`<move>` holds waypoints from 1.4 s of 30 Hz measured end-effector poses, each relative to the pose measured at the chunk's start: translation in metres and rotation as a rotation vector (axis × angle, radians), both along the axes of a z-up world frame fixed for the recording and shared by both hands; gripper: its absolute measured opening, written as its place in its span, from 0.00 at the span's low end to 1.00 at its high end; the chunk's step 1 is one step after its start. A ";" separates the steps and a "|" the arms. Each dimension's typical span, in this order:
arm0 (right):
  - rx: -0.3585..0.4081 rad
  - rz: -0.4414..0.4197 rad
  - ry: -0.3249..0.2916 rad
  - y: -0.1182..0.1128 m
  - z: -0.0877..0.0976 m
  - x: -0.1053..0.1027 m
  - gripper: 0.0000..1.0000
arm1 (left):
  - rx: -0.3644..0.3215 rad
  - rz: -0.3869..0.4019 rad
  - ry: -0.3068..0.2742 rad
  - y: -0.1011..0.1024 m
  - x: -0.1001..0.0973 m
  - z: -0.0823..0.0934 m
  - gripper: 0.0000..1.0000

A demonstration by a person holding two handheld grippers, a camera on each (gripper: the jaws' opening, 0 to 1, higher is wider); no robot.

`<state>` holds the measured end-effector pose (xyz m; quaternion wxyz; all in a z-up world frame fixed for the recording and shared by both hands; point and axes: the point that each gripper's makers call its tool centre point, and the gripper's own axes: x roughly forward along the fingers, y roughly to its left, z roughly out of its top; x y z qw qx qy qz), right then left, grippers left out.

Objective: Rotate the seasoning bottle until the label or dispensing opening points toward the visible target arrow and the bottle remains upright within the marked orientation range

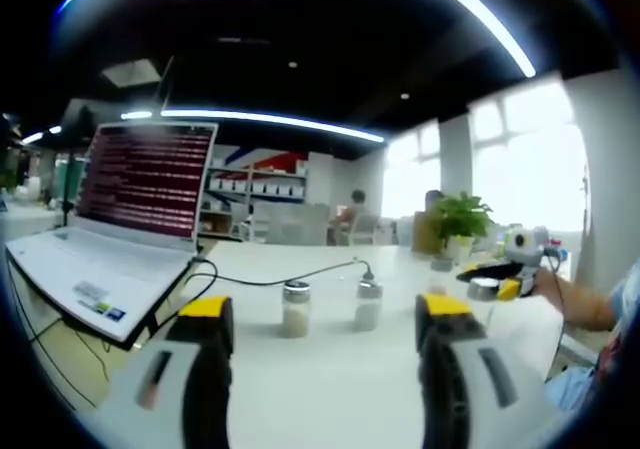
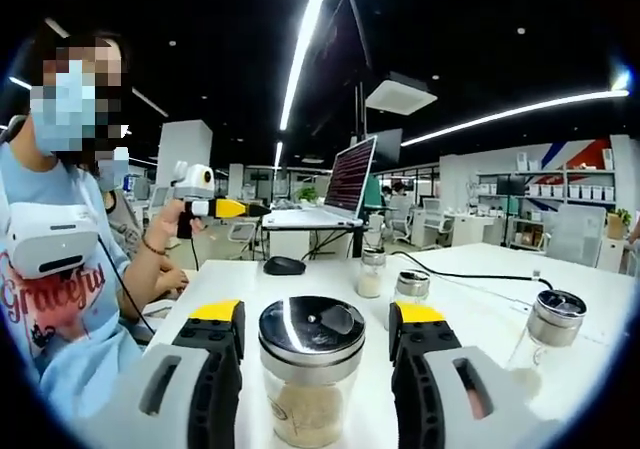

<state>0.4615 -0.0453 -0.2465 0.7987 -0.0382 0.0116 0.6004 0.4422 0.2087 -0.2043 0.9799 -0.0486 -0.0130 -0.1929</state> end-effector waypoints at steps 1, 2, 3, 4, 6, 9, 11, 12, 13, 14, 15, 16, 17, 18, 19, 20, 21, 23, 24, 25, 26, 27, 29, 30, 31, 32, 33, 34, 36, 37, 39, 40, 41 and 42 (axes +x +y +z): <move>-0.002 0.003 0.001 0.000 -0.001 0.000 0.57 | 0.000 0.000 0.000 0.000 0.000 0.000 0.79; -0.004 0.005 0.001 0.001 -0.001 -0.001 0.56 | 0.000 0.001 0.000 0.000 0.000 0.000 0.79; -0.002 0.010 0.005 0.001 -0.002 -0.001 0.54 | 0.000 0.002 0.000 0.001 0.000 0.000 0.79; 0.003 0.017 0.008 0.002 -0.001 -0.002 0.51 | -0.001 0.003 0.001 0.001 0.001 0.000 0.79; 0.014 0.028 0.019 0.002 -0.001 -0.003 0.47 | -0.003 0.004 0.002 0.002 0.001 0.000 0.78; 0.006 0.025 0.034 0.003 -0.005 -0.003 0.44 | -0.001 0.002 0.001 0.000 0.001 0.000 0.78; 0.013 0.019 0.035 0.003 -0.005 -0.002 0.42 | 0.000 -0.001 0.002 -0.001 0.001 0.000 0.78; 0.018 0.020 0.039 0.003 -0.005 -0.002 0.42 | 0.001 -0.003 0.002 -0.001 0.001 0.000 0.78; 0.020 0.020 0.041 0.003 -0.005 -0.002 0.42 | 0.002 -0.004 0.002 -0.002 0.001 0.000 0.78; 0.021 0.021 0.042 0.003 -0.005 -0.002 0.42 | 0.003 -0.004 0.002 -0.002 0.001 0.000 0.78; 0.020 0.020 0.040 0.003 -0.005 -0.002 0.42 | 0.003 -0.003 0.001 -0.002 0.001 0.000 0.78; 0.018 0.019 0.038 0.004 -0.005 -0.002 0.42 | 0.002 -0.003 0.000 -0.002 0.001 0.000 0.78; 0.017 0.017 0.037 0.004 -0.005 -0.002 0.42 | 0.002 -0.001 0.000 -0.001 0.001 0.000 0.78; 0.017 0.015 0.037 0.004 -0.005 -0.002 0.42 | 0.002 0.000 0.000 -0.001 0.001 0.000 0.78; 0.018 0.014 0.037 0.004 -0.005 -0.002 0.42 | 0.001 0.001 0.002 0.000 0.001 0.000 0.78; 0.020 0.013 0.037 0.004 -0.005 -0.002 0.42 | 0.000 0.002 0.002 0.000 0.001 0.000 0.78; 0.021 0.011 0.037 0.004 -0.005 -0.002 0.42 | -0.001 0.002 0.003 0.000 0.001 0.000 0.78; 0.020 0.005 0.038 0.004 -0.005 -0.002 0.42 | 0.000 0.002 0.001 0.000 0.001 0.000 0.78; 0.018 0.001 0.038 0.004 -0.005 -0.002 0.42 | 0.001 0.001 0.002 0.000 0.001 0.000 0.78; 0.016 -0.003 0.037 0.004 -0.005 -0.002 0.42 | 0.002 0.000 0.002 0.000 0.001 0.000 0.78; 0.015 -0.007 0.036 0.005 -0.005 -0.002 0.42 | 0.002 0.000 0.002 0.000 0.001 0.000 0.78; 0.016 -0.010 0.037 0.005 -0.006 -0.002 0.42 | 0.002 -0.001 0.002 0.000 0.001 0.000 0.78; 0.018 -0.014 0.037 0.005 -0.005 -0.002 0.42 | 0.002 -0.001 0.001 -0.001 0.001 0.000 0.78; 0.019 -0.017 0.037 0.005 -0.005 -0.002 0.42 | 0.001 -0.001 0.002 0.000 0.001 -0.001 0.78; 0.018 -0.020 0.037 0.005 -0.005 -0.002 0.42 | 0.002 0.000 0.002 0.000 0.001 -0.001 0.78; 0.016 -0.026 0.036 0.005 -0.005 -0.002 0.42 | 0.003 0.000 0.003 0.000 0.001 -0.001 0.78; 0.015 -0.031 0.037 0.005 -0.005 -0.002 0.42 | 0.003 -0.001 0.003 -0.001 0.001 -0.001 0.78; 0.014 -0.038 0.037 0.005 -0.005 -0.002 0.42 | 0.004 -0.001 0.000 -0.001 0.000 0.000 0.78; 0.010 -0.054 0.037 0.005 -0.005 -0.002 0.42 | 0.002 0.001 -0.001 0.001 0.000 0.001 0.78; 0.007 -0.069 0.036 0.005 -0.006 -0.001 0.42 | 0.003 0.002 -0.001 0.001 0.000 0.001 0.78; 0.007 -0.086 0.036 0.005 -0.006 -0.001 0.42 | 0.002 0.002 -0.001 0.001 0.000 0.001 0.78; 0.007 -0.096 0.035 0.006 -0.006 0.000 0.42 | 0.000 0.002 -0.001 0.002 0.001 0.001 0.78; 0.004 -0.108 0.032 0.006 -0.006 0.000 0.42 | -0.001 0.002 -0.001 0.002 0.001 0.001 0.78; -0.001 -0.117 0.030 0.006 -0.006 0.000 0.42 | 0.000 0.002 0.000 0.003 0.001 0.001 0.78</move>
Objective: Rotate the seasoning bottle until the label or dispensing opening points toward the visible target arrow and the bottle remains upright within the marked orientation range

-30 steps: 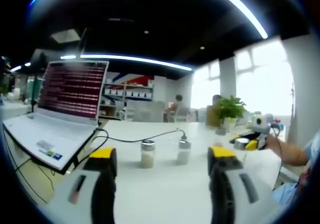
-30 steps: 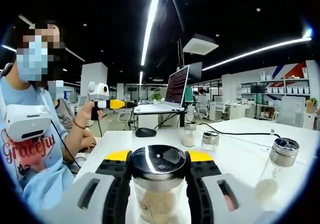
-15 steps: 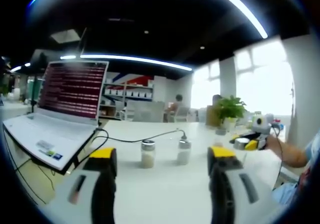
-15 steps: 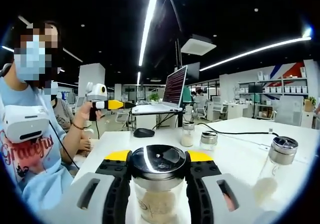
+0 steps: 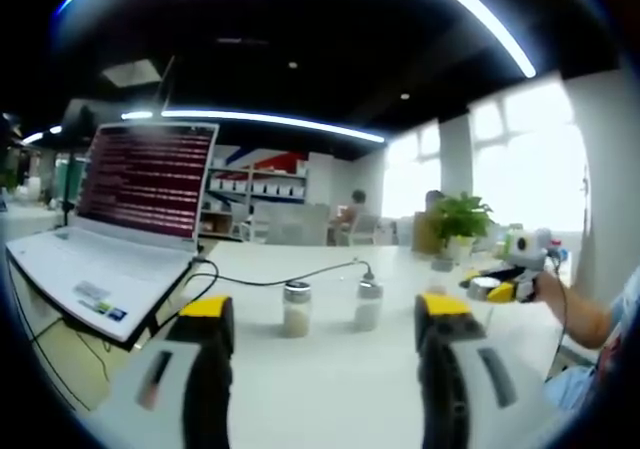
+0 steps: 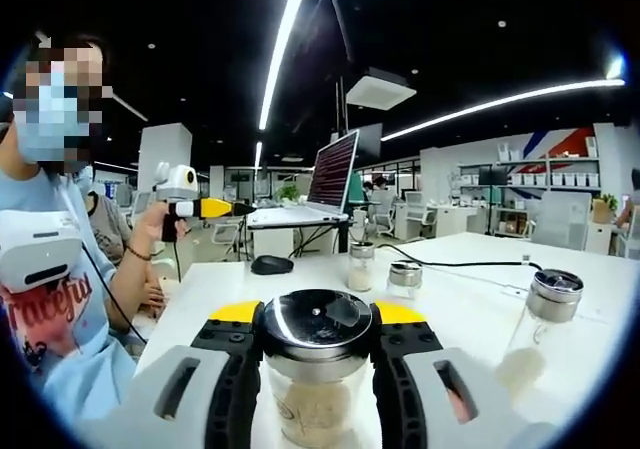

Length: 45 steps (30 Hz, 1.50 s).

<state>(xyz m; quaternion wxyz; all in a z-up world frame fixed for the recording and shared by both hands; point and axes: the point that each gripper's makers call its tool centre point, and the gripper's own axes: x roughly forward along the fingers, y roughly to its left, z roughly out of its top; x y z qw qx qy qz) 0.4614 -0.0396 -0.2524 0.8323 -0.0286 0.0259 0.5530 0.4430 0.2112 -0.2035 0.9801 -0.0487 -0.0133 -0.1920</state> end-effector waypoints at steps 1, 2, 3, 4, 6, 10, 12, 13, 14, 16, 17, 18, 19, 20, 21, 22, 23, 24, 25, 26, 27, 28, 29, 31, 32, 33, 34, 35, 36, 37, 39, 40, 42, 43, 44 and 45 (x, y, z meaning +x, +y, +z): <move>-0.006 -0.008 -0.002 0.000 0.000 0.000 0.42 | 0.000 0.000 0.000 0.000 0.000 0.000 0.78; -0.010 -0.016 -0.002 0.000 0.000 0.000 0.42 | -0.001 0.000 0.001 0.000 0.000 0.000 0.78; -0.015 -0.025 -0.004 0.000 -0.001 0.000 0.42 | -0.002 0.000 0.001 0.000 0.000 0.000 0.78; -0.020 -0.033 -0.005 0.000 -0.001 0.000 0.42 | -0.002 0.000 0.002 0.001 0.000 0.000 0.78; -0.024 -0.050 -0.004 0.000 -0.001 0.001 0.42 | -0.002 0.000 0.001 0.001 0.000 0.000 0.78; -0.027 -0.109 0.006 -0.001 -0.002 0.004 0.42 | -0.005 0.004 -0.002 0.001 -0.001 0.000 0.78; -0.022 -0.147 0.013 -0.003 -0.003 0.005 0.42 | -0.004 0.001 -0.002 0.001 -0.001 0.000 0.78; -0.024 -0.164 0.012 -0.003 -0.003 0.006 0.42 | -0.005 -0.001 -0.002 0.000 -0.001 0.000 0.78; -0.024 -0.177 0.010 -0.003 -0.003 0.006 0.42 | -0.005 -0.001 -0.001 -0.001 -0.001 0.000 0.78; -0.021 -0.207 0.012 -0.004 -0.003 0.007 0.42 | -0.001 -0.004 -0.003 -0.002 -0.002 0.000 0.78; -0.019 -0.227 0.012 -0.005 -0.003 0.008 0.42 | -0.002 -0.007 -0.004 -0.002 -0.002 0.000 0.78; -0.020 -0.247 0.008 -0.005 -0.003 0.009 0.42 | -0.003 -0.009 -0.005 -0.002 -0.003 0.001 0.78; -0.020 -0.264 0.007 -0.005 -0.003 0.009 0.42 | -0.004 -0.008 -0.005 -0.001 -0.003 0.001 0.78; -0.017 -0.288 0.008 -0.006 -0.003 0.010 0.42 | -0.004 -0.003 -0.005 0.000 -0.002 0.001 0.78; -0.019 -0.311 0.002 -0.007 -0.003 0.011 0.42 | -0.003 0.001 -0.006 0.000 -0.002 0.001 0.78; -0.021 -0.326 -0.003 -0.006 -0.003 0.011 0.42 | -0.001 0.003 -0.005 0.000 -0.002 0.001 0.78; -0.024 -0.337 -0.007 -0.005 -0.003 0.011 0.42 | 0.000 0.002 -0.003 0.000 -0.002 0.001 0.78; -0.026 -0.351 -0.013 -0.006 -0.003 0.011 0.42 | -0.001 0.001 -0.002 -0.001 -0.002 0.000 0.78; -0.027 -0.364 -0.017 -0.005 -0.004 0.012 0.42 | -0.002 -0.001 -0.001 -0.002 -0.002 0.000 0.78; -0.027 -0.377 -0.020 -0.006 -0.004 0.012 0.42 | 0.001 -0.005 -0.001 -0.003 -0.002 0.000 0.78; -0.027 -0.391 -0.025 -0.005 -0.004 0.012 0.42 | 0.004 -0.008 -0.003 -0.004 -0.003 0.001 0.78; -0.027 -0.399 -0.029 -0.005 -0.004 0.013 0.42 | 0.005 -0.010 -0.005 -0.005 -0.003 0.001 0.78; -0.031 -0.409 -0.036 -0.005 -0.004 0.013 0.43 | 0.006 -0.011 -0.007 -0.005 -0.004 0.002 0.78; -0.038 -0.428 -0.045 -0.005 -0.004 0.013 0.43 | 0.008 -0.017 -0.011 -0.006 -0.005 0.003 0.78; -0.038 -0.437 -0.047 -0.006 -0.004 0.014 0.43 | 0.006 -0.020 -0.012 -0.006 -0.005 0.003 0.78; -0.037 -0.446 -0.045 -0.006 -0.004 0.015 0.43 | 0.002 -0.020 -0.013 -0.005 -0.005 0.004 0.78; -0.033 -0.455 -0.042 -0.007 -0.005 0.015 0.43 | -0.003 -0.013 -0.015 -0.003 -0.004 0.004 0.78; -0.027 -0.468 -0.039 -0.008 -0.005 0.016 0.43 | -0.006 -0.007 -0.015 -0.002 -0.004 0.004 0.78; -0.021 -0.476 -0.034 -0.008 -0.005 0.017 0.42 | -0.007 0.000 -0.015 -0.001 -0.003 0.004 0.78; -0.014 -0.487 -0.030 -0.008 -0.005 0.018 0.42 | -0.003 -0.001 -0.008 -0.001 -0.001 0.001 0.78; -0.004 -0.508 -0.020 -0.008 -0.005 0.018 0.42 | -0.004 -0.004 0.002 -0.001 0.000 -0.001 0.78; -0.003 -0.515 -0.017 -0.008 -0.005 0.018 0.42 | -0.006 -0.003 0.002 -0.002 0.000 -0.001 0.78; -0.004 -0.530 -0.022 -0.008 -0.006 0.018 0.42 | -0.003 -0.008 -0.003 -0.003 -0.001 0.000 0.78; -0.001 -0.535 -0.022 -0.009 -0.005 0.018 0.42 | -0.003 -0.010 -0.005 -0.003 -0.002 0.001 0.78; 0.001 -0.537 -0.024 -0.009 -0.005 0.018 0.42 | -0.004 -0.011 -0.007 -0.004 -0.002 0.001 0.78; 0.006 -0.540 -0.024 -0.009 -0.005 0.018 0.42 | -0.005 -0.010 -0.007 -0.003 -0.002 0.001 0.78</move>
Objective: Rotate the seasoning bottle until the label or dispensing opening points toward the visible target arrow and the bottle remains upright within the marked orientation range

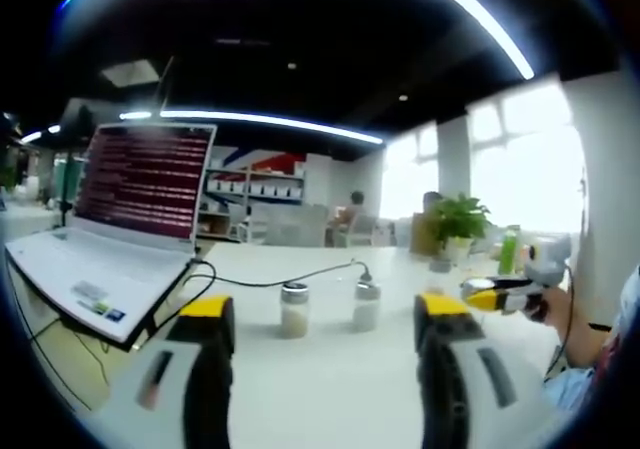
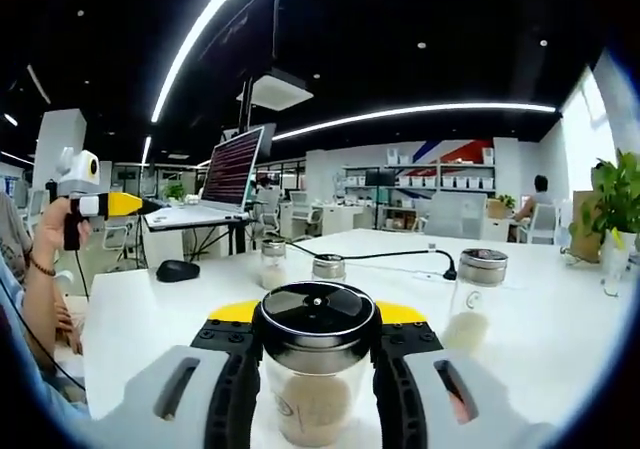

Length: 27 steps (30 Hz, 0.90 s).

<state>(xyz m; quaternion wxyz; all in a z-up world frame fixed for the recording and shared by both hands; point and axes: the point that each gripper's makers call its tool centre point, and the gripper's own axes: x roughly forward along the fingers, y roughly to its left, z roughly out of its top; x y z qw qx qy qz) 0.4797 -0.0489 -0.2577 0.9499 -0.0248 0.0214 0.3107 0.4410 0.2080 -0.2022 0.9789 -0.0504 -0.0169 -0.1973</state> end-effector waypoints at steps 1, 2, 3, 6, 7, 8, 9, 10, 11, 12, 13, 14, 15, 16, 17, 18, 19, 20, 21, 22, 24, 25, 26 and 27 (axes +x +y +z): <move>0.002 -0.001 -0.001 0.000 0.000 0.000 0.42 | 0.000 0.002 0.001 0.001 0.000 0.000 0.78; 0.002 0.000 -0.005 0.000 0.000 0.000 0.42 | -0.001 0.005 0.002 0.001 0.000 0.000 0.78; 0.005 0.003 -0.007 0.000 0.000 0.000 0.42 | -0.002 0.007 0.002 0.002 0.001 0.000 0.78; 0.012 0.006 -0.006 0.000 0.000 0.000 0.42 | -0.003 0.012 0.003 0.004 0.001 0.000 0.78; 0.011 0.000 -0.005 0.000 0.000 0.001 0.42 | -0.003 0.012 0.001 0.004 0.000 0.000 0.78; 0.011 -0.004 -0.004 0.000 0.000 0.001 0.42 | -0.004 0.011 -0.001 0.004 0.000 0.000 0.78; 0.012 -0.005 -0.004 0.000 0.000 0.001 0.42 | -0.005 0.010 -0.002 0.004 -0.001 0.001 0.77; 0.013 -0.004 -0.005 0.000 0.000 0.001 0.42 | -0.005 0.010 -0.003 0.004 -0.001 0.001 0.77; 0.018 -0.002 -0.006 0.000 0.000 0.001 0.42 | -0.004 0.011 -0.004 0.004 -0.001 0.001 0.77; 0.020 -0.002 -0.007 0.000 0.000 0.001 0.42 | -0.003 0.012 -0.004 0.004 -0.001 0.001 0.77; 0.020 -0.003 -0.007 0.000 0.000 0.001 0.42 | -0.003 0.012 -0.003 0.005 -0.001 0.001 0.77; 0.019 -0.004 -0.007 0.000 0.000 0.001 0.42 | -0.005 0.012 -0.003 0.005 -0.001 0.001 0.77; 0.019 -0.003 -0.006 0.000 0.000 0.001 0.42 | -0.007 0.013 -0.003 0.006 -0.001 0.001 0.77; 0.018 -0.003 -0.006 0.000 0.000 0.001 0.42 | -0.007 0.014 -0.002 0.006 -0.001 0.001 0.77; 0.018 -0.002 -0.006 0.000 0.000 0.001 0.42 | -0.007 0.016 -0.002 0.007 -0.001 0.001 0.77; 0.018 -0.001 -0.006 0.000 0.000 0.001 0.42 | -0.007 0.018 -0.001 0.007 0.000 0.001 0.77; 0.019 -0.001 -0.007 0.000 0.000 0.001 0.42 | -0.006 0.019 0.000 0.007 0.000 0.001 0.77; 0.017 0.002 -0.009 0.001 0.000 0.001 0.42 | -0.006 0.019 0.000 0.007 0.000 0.001 0.77; 0.016 0.005 -0.008 0.001 0.000 0.001 0.42 | -0.006 0.018 0.001 0.007 0.000 0.000 0.77; 0.015 0.006 -0.006 0.001 0.000 0.001 0.42 | -0.006 0.017 0.001 0.006 0.000 0.000 0.77; -0.002 0.014 -0.010 0.002 -0.001 0.001 0.42 | -0.005 0.014 0.002 0.005 0.000 0.000 0.77; -0.011 0.019 -0.013 0.002 -0.002 0.001 0.43 | -0.003 0.013 0.003 0.005 0.000 -0.001 0.77; -0.012 0.025 -0.012 0.003 -0.002 0.001 0.49 | -0.001 0.012 0.004 0.005 0.000 -0.001 0.77; 0.006 0.044 -0.016 0.005 0.000 0.000 0.56 | 0.001 0.011 0.005 0.004 0.001 -0.001 0.77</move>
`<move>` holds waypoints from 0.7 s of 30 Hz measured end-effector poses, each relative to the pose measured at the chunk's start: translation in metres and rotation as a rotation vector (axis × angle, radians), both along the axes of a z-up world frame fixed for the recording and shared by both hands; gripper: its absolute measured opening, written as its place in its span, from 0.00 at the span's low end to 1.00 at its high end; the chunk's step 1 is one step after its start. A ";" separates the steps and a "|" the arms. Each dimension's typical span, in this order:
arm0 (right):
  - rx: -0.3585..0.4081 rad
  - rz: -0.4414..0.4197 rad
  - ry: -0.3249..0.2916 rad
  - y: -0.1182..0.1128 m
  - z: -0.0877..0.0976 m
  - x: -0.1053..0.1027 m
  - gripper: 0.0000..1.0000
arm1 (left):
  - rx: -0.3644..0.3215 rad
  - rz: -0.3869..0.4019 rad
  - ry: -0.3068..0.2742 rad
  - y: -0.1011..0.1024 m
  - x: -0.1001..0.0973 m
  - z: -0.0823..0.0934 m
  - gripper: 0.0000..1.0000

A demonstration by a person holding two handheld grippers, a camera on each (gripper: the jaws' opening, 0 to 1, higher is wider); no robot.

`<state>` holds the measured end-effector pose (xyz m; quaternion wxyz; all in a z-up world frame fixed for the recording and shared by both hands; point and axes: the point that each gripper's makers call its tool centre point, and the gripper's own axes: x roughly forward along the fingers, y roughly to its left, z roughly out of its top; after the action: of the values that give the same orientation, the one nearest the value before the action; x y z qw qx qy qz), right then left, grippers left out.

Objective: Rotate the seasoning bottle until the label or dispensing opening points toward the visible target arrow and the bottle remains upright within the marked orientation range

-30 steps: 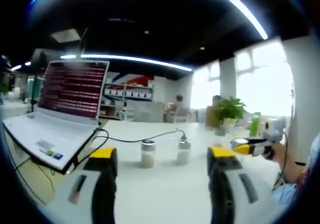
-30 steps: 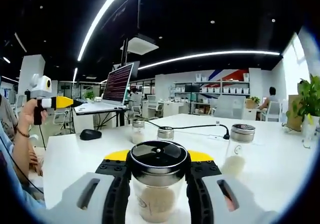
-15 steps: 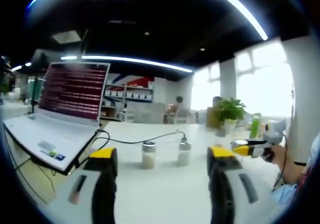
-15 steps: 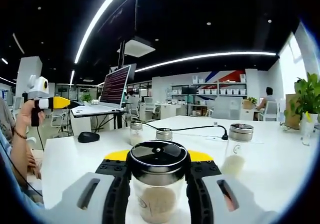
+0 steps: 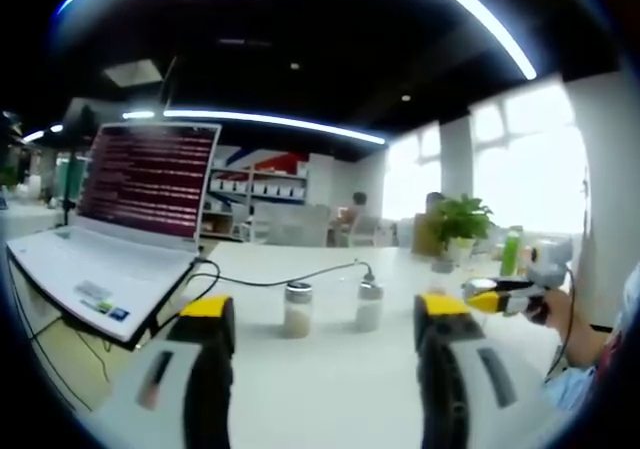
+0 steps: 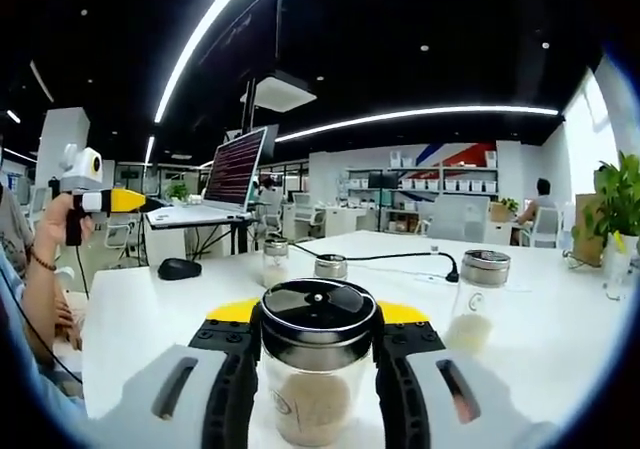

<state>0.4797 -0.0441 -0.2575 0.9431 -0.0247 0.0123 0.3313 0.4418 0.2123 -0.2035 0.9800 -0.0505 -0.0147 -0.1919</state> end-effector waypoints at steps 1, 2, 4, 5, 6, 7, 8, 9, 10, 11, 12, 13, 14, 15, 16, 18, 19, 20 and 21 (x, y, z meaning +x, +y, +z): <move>0.023 0.008 -0.005 0.001 0.004 -0.001 0.61 | 0.000 0.000 0.001 0.000 0.000 0.000 0.77; 0.022 0.006 -0.006 -0.002 0.006 -0.002 0.64 | 0.000 0.001 0.001 0.000 0.001 0.000 0.77; 0.005 0.001 -0.026 -0.005 0.013 -0.006 0.62 | -0.001 -0.002 0.003 -0.001 0.001 -0.001 0.77; 0.003 0.001 -0.032 -0.008 0.016 -0.007 0.62 | -0.002 -0.001 0.004 -0.001 0.001 -0.001 0.77; 0.002 0.001 -0.036 -0.012 0.019 -0.009 0.62 | -0.002 0.000 0.005 -0.001 0.001 -0.001 0.77; -0.007 0.011 -0.041 -0.015 0.022 -0.012 0.62 | 0.000 0.000 0.005 -0.001 0.001 -0.001 0.77; -0.010 0.019 -0.043 -0.018 0.025 -0.014 0.62 | 0.001 -0.003 0.004 -0.001 0.000 -0.001 0.77; -0.016 0.036 -0.049 -0.022 0.028 -0.017 0.63 | -0.002 -0.005 0.003 -0.001 0.000 -0.001 0.77; -0.026 0.049 -0.047 -0.027 0.030 -0.021 0.63 | -0.008 -0.007 0.000 -0.001 -0.001 0.000 0.77; -0.041 0.051 -0.037 -0.033 0.031 -0.024 0.63 | -0.010 -0.008 -0.002 -0.001 -0.002 0.001 0.77; -0.054 0.046 -0.026 -0.040 0.032 -0.028 0.63 | -0.010 -0.008 -0.005 -0.001 -0.002 0.002 0.77; -0.064 0.041 -0.025 -0.046 0.034 -0.031 0.63 | -0.008 -0.006 -0.006 -0.001 -0.002 0.002 0.77; -0.071 0.036 -0.033 -0.052 0.036 -0.036 0.63 | -0.007 -0.005 -0.006 -0.001 -0.002 0.002 0.77; -0.068 0.023 -0.044 -0.060 0.039 -0.041 0.63 | -0.009 -0.003 -0.005 -0.001 -0.001 0.001 0.77; -0.064 0.012 -0.054 -0.066 0.041 -0.046 0.63 | -0.009 -0.002 -0.002 -0.002 0.000 0.001 0.77; -0.072 -0.003 -0.059 -0.074 0.037 -0.055 0.63 | -0.004 -0.006 0.001 -0.004 0.000 0.000 0.77; -0.079 -0.008 -0.056 -0.077 0.034 -0.058 0.63 | -0.001 -0.011 0.001 -0.007 0.000 0.001 0.77; -0.089 -0.016 -0.045 -0.083 0.029 -0.063 0.63 | 0.001 -0.017 -0.001 -0.010 0.000 0.001 0.77; -0.099 -0.023 -0.021 -0.089 0.023 -0.068 0.63 | 0.002 -0.025 -0.002 -0.012 0.000 0.001 0.77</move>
<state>0.4115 -0.1334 -0.2342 0.9447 -0.0744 0.0191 0.3189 0.4415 0.2000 -0.2025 0.9776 -0.0494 -0.0147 -0.2042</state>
